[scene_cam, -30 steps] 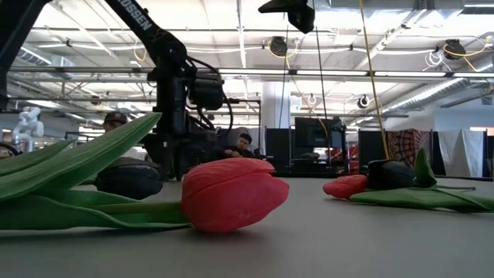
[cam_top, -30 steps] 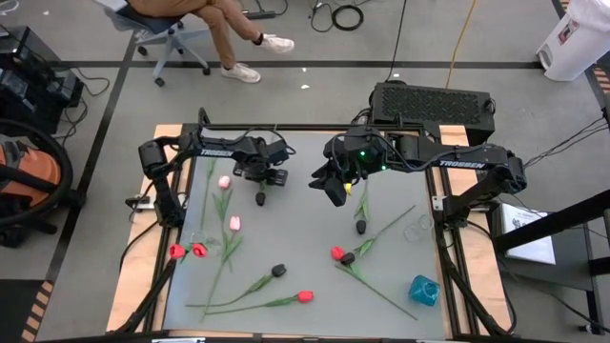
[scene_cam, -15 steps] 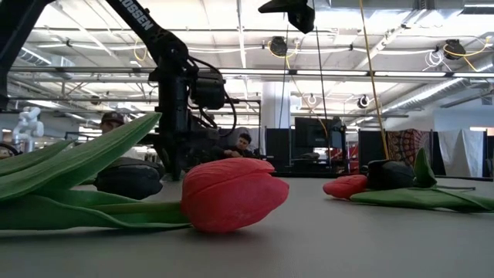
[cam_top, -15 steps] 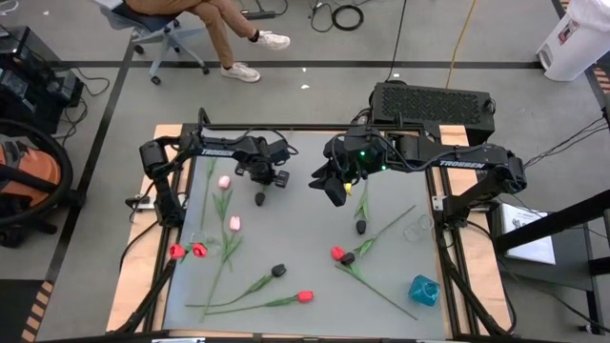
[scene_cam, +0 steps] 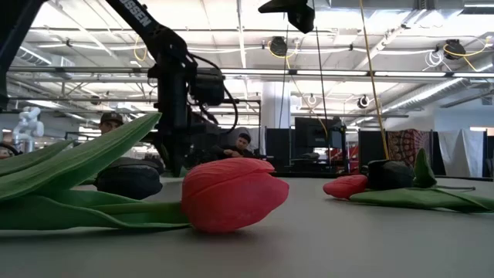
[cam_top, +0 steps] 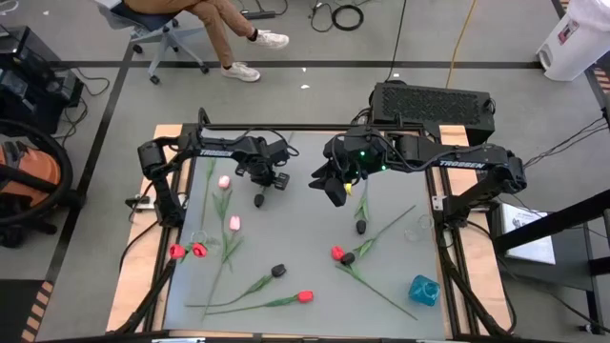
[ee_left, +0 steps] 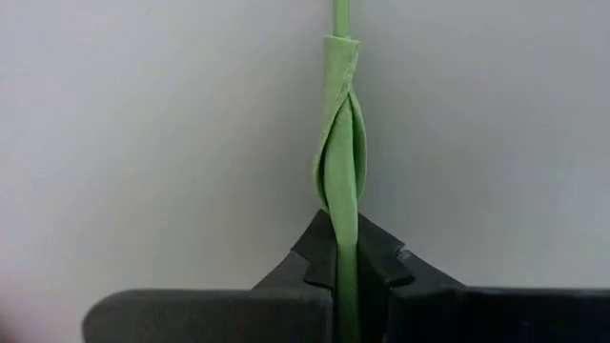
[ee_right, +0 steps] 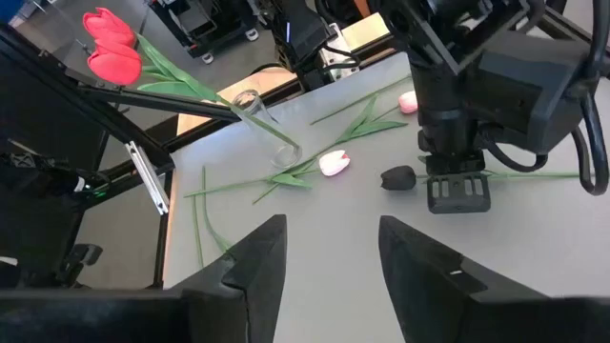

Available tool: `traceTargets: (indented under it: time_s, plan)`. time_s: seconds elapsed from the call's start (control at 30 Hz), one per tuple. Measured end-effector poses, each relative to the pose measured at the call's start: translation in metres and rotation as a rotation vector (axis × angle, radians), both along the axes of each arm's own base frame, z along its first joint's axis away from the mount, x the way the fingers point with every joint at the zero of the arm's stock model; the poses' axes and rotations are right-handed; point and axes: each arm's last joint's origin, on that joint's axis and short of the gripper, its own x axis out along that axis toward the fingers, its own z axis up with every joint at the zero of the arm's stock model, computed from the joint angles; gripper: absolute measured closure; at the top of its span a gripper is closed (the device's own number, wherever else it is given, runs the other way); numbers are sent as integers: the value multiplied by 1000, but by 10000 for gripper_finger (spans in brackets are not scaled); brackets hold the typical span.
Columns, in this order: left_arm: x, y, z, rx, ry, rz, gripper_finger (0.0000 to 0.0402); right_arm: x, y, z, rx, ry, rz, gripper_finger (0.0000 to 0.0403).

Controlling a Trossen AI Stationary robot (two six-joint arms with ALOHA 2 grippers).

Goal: Sort flowers into vase by color
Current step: Put the top left black tulip into the right transparent vase

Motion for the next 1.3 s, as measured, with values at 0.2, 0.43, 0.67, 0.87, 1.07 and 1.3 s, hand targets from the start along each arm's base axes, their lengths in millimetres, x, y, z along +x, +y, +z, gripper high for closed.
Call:
traceTargets:
  time_s: [0.2,0.43,0.67,0.87,1.07,1.3]
  plan:
    - [-4,-1,18,31,-46,-24,390,0,0,0,-19,-2,11,243]
    - [-14,-6,44,62,-91,-59,390,0,-1,0,-20,-2,10,243]
    - [-26,-11,76,123,-187,-104,390,0,-1,0,-42,-4,22,243]
    - [-40,-18,112,186,-304,-104,391,0,-1,0,-42,-4,23,243]
    - [-45,-20,163,263,-457,-122,391,0,-1,0,-42,-4,23,243]
    - [-42,-21,222,312,-642,-143,391,0,-1,0,-42,-4,22,243]
